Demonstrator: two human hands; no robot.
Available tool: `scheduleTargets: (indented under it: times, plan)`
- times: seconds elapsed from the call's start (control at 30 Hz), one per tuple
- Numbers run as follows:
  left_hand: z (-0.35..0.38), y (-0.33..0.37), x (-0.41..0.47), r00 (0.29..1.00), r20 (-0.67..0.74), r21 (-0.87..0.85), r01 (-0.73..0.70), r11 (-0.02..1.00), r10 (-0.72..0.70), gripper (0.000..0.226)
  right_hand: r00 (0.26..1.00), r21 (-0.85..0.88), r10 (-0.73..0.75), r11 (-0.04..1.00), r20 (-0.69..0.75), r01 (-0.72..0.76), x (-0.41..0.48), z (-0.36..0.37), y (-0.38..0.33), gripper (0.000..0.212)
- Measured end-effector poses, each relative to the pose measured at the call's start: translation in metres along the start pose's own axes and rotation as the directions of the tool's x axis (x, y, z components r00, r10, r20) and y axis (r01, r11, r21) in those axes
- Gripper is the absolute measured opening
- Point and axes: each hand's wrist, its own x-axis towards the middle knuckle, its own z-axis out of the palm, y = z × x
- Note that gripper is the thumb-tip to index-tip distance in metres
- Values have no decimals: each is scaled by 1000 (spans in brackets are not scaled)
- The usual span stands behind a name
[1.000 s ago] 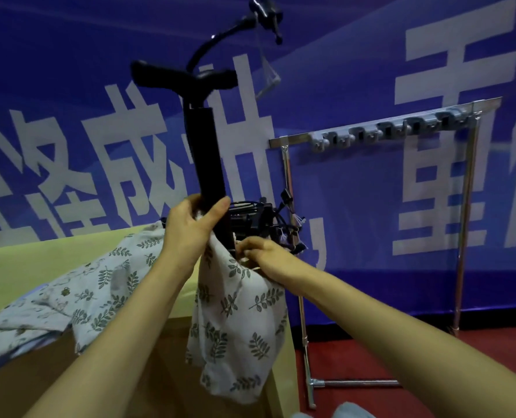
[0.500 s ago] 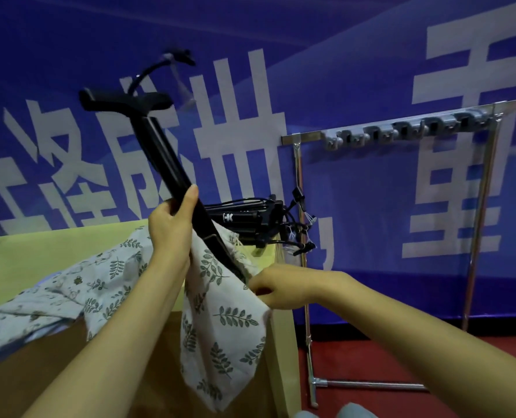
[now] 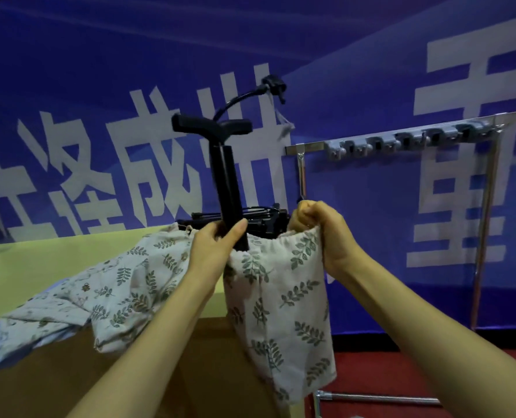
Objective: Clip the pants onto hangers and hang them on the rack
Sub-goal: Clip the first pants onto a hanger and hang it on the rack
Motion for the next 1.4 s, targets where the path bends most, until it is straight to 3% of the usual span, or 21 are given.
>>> scheduleTargets:
  times: [0.2, 0.3, 0.43, 0.53, 0.6, 0.67, 0.8, 0.93, 0.97, 1.03, 1.13, 1.27, 1.4]
  plan:
    - [61, 25, -7, 979, 202, -115, 13, 993, 11, 8, 924, 299, -45, 939, -380, 169, 3, -15, -30, 54]
    - [92, 38, -12, 956, 293, -170, 20, 985, 31, 16, 851, 371, -78, 876, -520, 307, 9, -14, -50, 50]
    - [120, 54, -10, 939, 340, -200, 9, 980, 60, 40, 689, 232, -91, 904, -719, 361, 22, -25, -61, 45]
    - [131, 50, -5, 897, 442, -169, 57, 984, 24, 28, 612, 73, -90, 969, -785, 236, 27, -36, -53, 39]
    - [133, 39, -4, 873, 488, -132, 86, 987, -11, 23, 610, 9, -39, 997, -792, 76, 28, -40, -48, 35]
    - [132, 27, -4, 853, 521, -117, 107, 987, -31, 35, 628, 81, 74, 997, -775, -18, 28, -45, -41, 30]
    - [135, 14, -3, 821, 565, -163, 205, 965, -79, 17, 701, 114, 76, 993, -710, 7, 27, -43, -27, 25]
    - [137, 6, 3, 885, 450, -92, 180, 979, -120, 20, 764, 172, 114, 985, -636, -4, 30, -45, -23, 28]
    - [137, 4, 5, 905, 407, -72, 164, 984, -121, 27, 783, 125, 94, 992, -615, -21, 29, -51, -22, 32]
    - [132, 1, 9, 942, 310, -76, 160, 984, -129, 43, 840, -167, 9, 979, -543, -119, 22, -70, -17, 35]
    - [121, -2, 14, 953, 266, -140, 189, 972, -147, 34, 910, -508, 38, 819, -413, -265, 8, -95, -8, 37]
    - [113, -9, 14, 890, 425, -125, 238, 963, -164, 47, 850, -524, 117, 742, -514, -419, 6, -111, -1, 29]
    - [115, -9, 13, 881, 450, -62, 191, 980, -144, 41, 790, -292, 201, 854, -579, -432, 12, -107, -4, 50]
